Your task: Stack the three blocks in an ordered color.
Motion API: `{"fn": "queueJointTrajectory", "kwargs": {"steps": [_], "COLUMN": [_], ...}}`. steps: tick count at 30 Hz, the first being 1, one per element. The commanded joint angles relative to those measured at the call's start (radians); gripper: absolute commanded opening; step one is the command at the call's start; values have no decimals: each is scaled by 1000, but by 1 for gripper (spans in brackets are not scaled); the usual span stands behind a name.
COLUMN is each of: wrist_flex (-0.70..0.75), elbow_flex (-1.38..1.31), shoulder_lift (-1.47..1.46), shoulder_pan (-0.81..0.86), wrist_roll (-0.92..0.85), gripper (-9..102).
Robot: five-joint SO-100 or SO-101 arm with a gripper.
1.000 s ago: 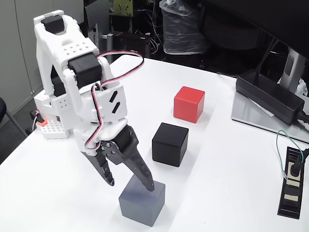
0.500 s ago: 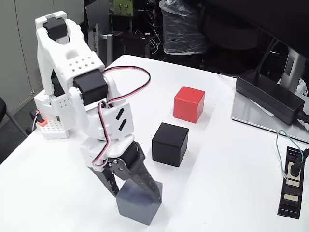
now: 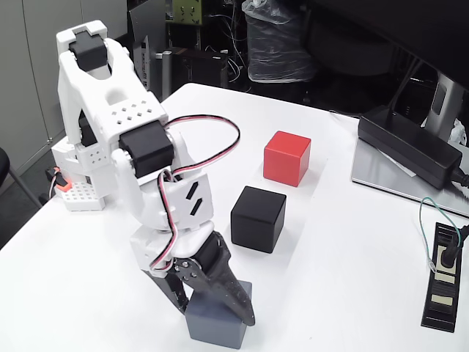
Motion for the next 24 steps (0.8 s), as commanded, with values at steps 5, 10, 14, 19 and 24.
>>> {"fn": "queueJointTrajectory", "kwargs": {"steps": [5, 10, 14, 19, 24], "wrist_flex": [11, 11, 14, 104, 241], "elbow_flex": [-8, -9, -11, -14, -12], "shoulder_lift": [3, 8, 9, 69, 204], "shoulder_pan": [-8, -9, -9, -21, -110], "wrist_roll": [-3, -3, -2, -2, 9], "gripper": [12, -2, -1, -1, -1]}}
